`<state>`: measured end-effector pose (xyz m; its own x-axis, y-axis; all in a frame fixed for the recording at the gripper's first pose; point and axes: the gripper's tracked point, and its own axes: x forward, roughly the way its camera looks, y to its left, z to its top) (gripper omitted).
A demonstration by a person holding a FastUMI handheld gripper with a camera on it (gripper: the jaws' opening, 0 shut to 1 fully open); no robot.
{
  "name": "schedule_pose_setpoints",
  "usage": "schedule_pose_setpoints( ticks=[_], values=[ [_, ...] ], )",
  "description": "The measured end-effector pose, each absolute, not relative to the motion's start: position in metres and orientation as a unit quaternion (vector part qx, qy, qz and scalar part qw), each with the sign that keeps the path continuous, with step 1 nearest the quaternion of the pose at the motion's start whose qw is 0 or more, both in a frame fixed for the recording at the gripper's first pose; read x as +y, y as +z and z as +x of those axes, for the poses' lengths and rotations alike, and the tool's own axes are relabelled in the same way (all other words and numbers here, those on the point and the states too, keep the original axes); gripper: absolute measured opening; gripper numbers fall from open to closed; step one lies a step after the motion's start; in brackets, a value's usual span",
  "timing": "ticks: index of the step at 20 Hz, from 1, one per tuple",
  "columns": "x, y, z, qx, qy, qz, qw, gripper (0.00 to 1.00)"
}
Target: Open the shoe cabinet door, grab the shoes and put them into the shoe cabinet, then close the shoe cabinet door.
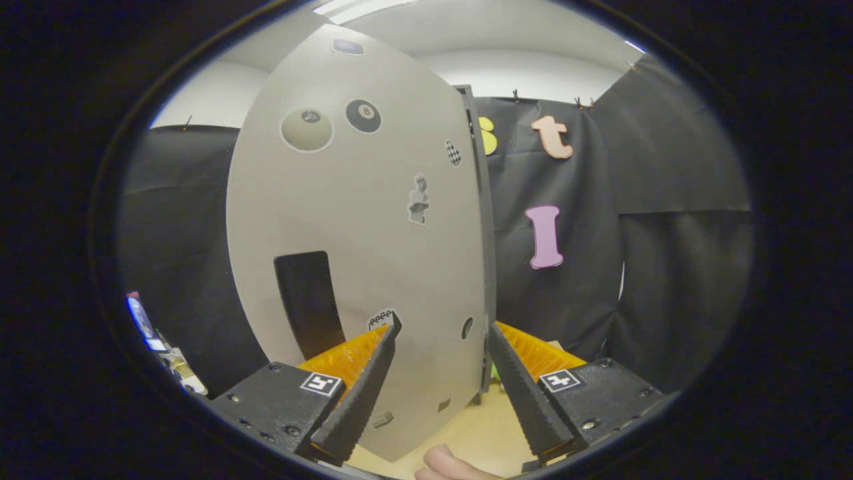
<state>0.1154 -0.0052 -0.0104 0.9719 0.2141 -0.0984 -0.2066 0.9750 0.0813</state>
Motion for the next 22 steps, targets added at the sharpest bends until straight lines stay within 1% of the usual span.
schedule_pose_setpoints(
  ticks=[3, 6, 8, 12, 15, 17, 20, 22],
  values=[
    [0.032, -0.017, 0.132, 0.049, 0.111, 0.029, 0.992, 0.93],
    [0.072, -0.029, 0.149, 0.064, 0.126, 0.032, 0.99, 0.94],
    [0.101, -0.025, 0.161, 0.053, 0.129, 0.031, 0.99, 0.94],
    [0.14, -0.028, 0.196, 0.032, 0.105, 0.018, 0.994, 0.94],
    [0.146, -0.03, 0.221, 0.011, 0.084, 0.018, 0.996, 0.94],
    [0.143, -0.035, 0.226, 0.018, 0.081, 0.027, 0.996, 0.94],
    [0.14, -0.043, 0.219, 0.044, 0.081, 0.05, 0.994, 0.95],
    [0.134, -0.044, 0.199, 0.056, 0.083, 0.055, 0.993, 0.96]
  ],
)
